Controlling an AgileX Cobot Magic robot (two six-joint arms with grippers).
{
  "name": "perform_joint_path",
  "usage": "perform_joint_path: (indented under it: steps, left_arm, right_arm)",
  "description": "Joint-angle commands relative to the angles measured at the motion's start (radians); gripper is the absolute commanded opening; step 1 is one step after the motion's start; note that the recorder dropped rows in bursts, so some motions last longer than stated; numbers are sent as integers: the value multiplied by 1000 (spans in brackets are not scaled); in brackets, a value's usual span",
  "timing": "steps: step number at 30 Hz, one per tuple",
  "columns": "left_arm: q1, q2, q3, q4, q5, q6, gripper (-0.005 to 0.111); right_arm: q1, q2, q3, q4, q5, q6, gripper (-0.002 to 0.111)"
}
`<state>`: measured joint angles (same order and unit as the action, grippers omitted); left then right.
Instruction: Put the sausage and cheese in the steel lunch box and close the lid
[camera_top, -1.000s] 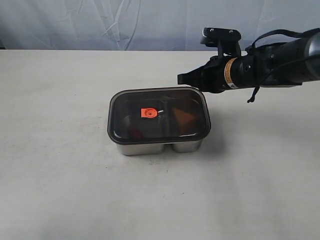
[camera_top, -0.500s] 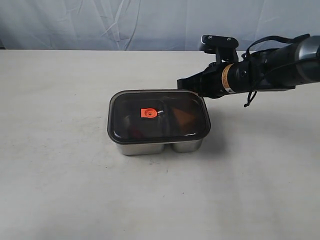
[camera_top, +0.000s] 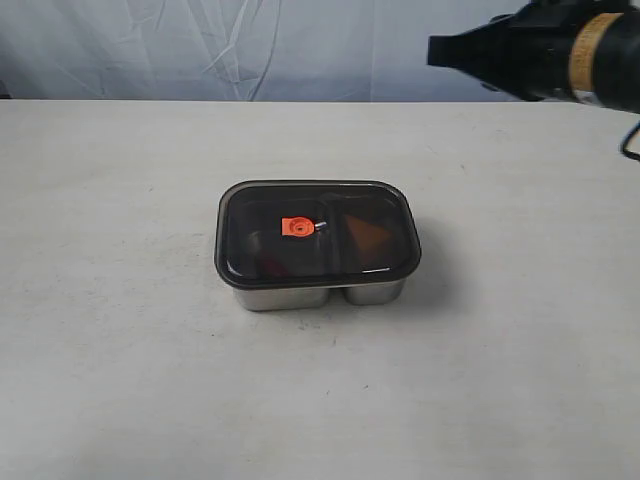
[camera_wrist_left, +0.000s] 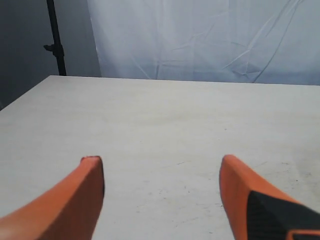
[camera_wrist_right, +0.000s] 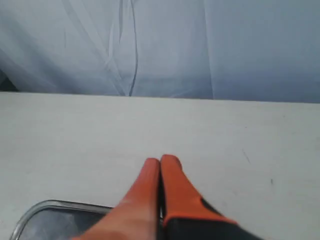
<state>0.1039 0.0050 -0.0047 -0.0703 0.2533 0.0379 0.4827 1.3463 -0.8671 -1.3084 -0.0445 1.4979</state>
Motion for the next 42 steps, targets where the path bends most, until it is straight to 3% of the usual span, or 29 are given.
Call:
perform_joint_path:
  steps: [1,5,10,24,28,33,36,42]
  left_arm:
    - [3,-5,5,9,-29,-6,63]
    - [3,-5,5,14,-29,-6,63]
    - [3,-5,5,14,-29,-6,63]
    - [3,-5,5,14,-29,-6,63]
    - [3,-5,5,14,-29,-6,63]
    - [3,-5,5,14,-29,-6,63]
    - [3,-5,5,15,-29,-6,63]
    - [3,-5,5,22,-29,-6,63]
  right_arm:
    - [-4,-357,178,13,44,2,-1]
    - [-4,-732,364,37,25,4,-1]
    - [-4,-999,435,89,11,22,-1]
    - [-7,-1290,444,166,7,50,-1]
    - [-117,-1331,506,295,-17,58,-1]
    - [-382,-1346,653,376,-168,228,-1]
    - [-442,-1346,705,330,-323,294,-1]
    - [-448,-1346,744,218,-336,483,-1]
